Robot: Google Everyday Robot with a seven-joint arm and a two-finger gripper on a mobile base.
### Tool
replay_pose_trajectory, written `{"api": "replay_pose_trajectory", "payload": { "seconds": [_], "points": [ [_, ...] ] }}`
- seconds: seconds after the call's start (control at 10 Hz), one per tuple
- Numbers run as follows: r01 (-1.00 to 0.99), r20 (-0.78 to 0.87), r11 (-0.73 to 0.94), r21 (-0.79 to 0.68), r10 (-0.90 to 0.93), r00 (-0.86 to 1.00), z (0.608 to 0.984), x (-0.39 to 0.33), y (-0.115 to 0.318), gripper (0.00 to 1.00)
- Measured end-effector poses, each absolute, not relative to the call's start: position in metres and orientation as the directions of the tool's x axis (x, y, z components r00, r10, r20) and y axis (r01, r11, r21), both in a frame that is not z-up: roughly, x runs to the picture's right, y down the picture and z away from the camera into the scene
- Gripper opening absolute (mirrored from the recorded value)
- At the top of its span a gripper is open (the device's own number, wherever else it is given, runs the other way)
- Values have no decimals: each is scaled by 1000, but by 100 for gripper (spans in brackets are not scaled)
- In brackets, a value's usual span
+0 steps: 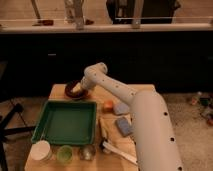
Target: Stack bowls into tray
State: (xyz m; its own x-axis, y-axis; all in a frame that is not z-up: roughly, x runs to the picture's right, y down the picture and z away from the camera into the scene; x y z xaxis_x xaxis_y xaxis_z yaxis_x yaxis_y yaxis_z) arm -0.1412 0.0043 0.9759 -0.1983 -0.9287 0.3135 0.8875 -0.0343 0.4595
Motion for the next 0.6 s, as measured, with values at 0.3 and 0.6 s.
{"api": "replay_pose_trajectory", "payload": {
  "seconds": [0.3,0.6],
  "points": [
    [885,310,-23,465,-932,-187,984,-138,6,80],
    [881,320,-9,472,-930,-181,995,-133,6,76]
  ]
}}
